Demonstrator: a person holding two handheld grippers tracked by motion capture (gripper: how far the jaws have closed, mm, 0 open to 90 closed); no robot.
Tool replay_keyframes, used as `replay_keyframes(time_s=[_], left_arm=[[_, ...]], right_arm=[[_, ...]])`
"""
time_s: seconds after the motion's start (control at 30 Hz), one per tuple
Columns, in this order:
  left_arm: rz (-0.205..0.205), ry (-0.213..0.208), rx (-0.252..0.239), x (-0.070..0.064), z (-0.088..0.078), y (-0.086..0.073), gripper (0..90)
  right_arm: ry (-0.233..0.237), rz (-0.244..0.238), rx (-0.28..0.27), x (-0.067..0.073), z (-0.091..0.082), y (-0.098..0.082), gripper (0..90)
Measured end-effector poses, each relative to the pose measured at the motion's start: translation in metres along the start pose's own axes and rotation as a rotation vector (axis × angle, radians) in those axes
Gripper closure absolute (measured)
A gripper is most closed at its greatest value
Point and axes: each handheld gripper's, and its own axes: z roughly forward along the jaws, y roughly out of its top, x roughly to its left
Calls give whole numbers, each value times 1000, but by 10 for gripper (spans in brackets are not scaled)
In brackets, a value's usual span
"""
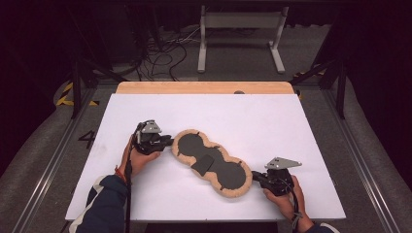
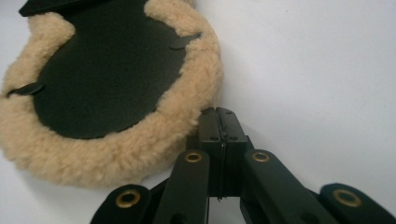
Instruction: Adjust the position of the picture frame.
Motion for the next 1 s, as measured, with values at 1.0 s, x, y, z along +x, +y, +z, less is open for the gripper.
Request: replay_keyframes(time_s=[1.0], left_arm=[[20,122,-6,9,18,16,657]], right_arm=[[125,-154,69,43,-15,-18,900]])
